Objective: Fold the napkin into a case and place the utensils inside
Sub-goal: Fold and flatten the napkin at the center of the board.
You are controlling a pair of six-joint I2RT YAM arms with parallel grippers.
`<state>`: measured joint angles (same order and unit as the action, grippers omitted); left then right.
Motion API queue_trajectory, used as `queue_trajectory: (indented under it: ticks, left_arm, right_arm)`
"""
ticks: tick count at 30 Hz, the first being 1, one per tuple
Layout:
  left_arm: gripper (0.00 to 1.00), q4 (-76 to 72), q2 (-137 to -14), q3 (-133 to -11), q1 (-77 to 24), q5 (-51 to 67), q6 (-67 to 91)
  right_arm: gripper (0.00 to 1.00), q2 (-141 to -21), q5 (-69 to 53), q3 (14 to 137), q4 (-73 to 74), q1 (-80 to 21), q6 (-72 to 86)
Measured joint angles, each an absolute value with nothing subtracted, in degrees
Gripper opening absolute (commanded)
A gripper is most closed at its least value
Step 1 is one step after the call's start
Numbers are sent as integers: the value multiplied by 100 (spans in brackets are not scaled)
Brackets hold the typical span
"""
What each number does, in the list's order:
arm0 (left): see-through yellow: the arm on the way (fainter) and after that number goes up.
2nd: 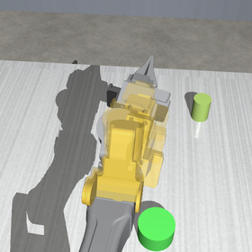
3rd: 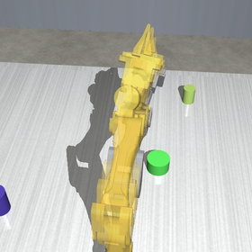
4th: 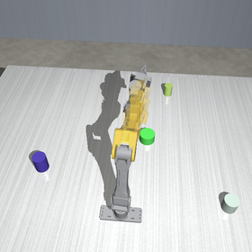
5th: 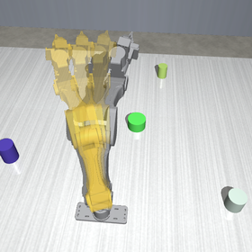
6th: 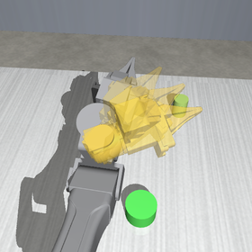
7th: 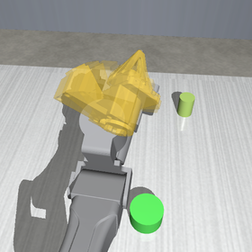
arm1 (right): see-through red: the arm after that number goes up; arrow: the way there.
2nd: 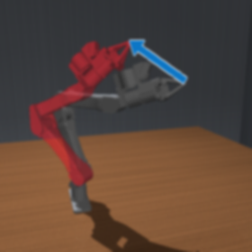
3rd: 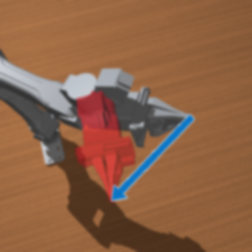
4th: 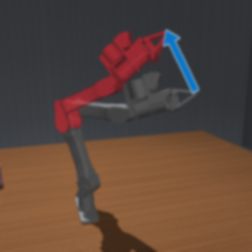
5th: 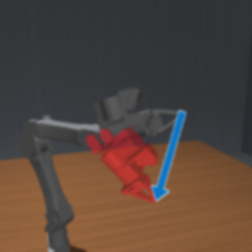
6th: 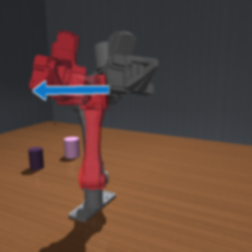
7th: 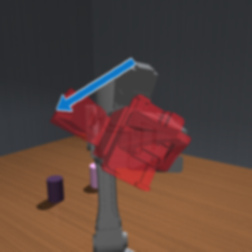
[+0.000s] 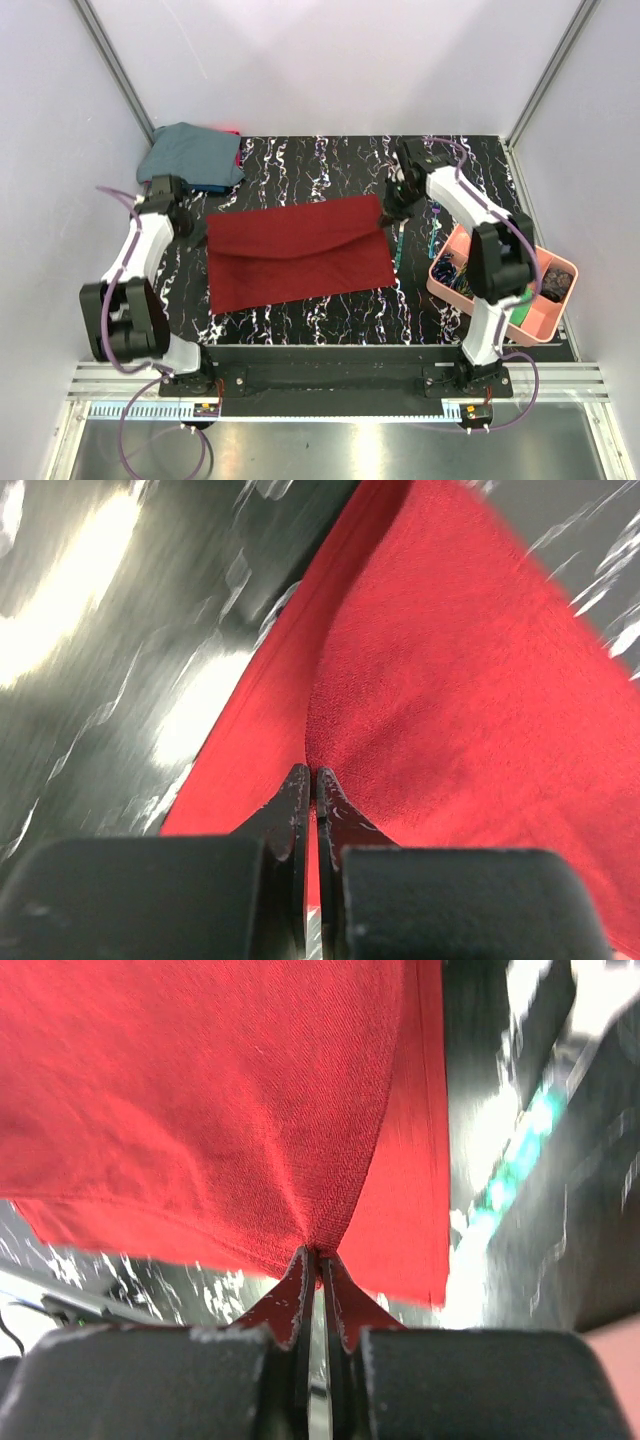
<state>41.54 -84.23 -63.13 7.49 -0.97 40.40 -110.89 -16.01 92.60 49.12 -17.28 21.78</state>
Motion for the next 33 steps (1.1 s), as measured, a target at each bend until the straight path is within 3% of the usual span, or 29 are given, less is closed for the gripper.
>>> queue_trajectory:
  ticks: [6, 12, 33]
  left_arm:
    - [0, 4759, -7465, -5332, 749, -213, 4099]
    - [0, 5065, -7116, -4842, 749, -379, 4305]
    - [0, 5076, -7194, -4058, 626, -438, 4571]
  right_arm:
    - [0, -10033, -1653, 8012, 4735, -1728, 2215]
    - [0, -9760, -1673, 7223, 4615, -1730, 2213]
    - [0, -9745, -1597, 6359, 4174, -1730, 2246]
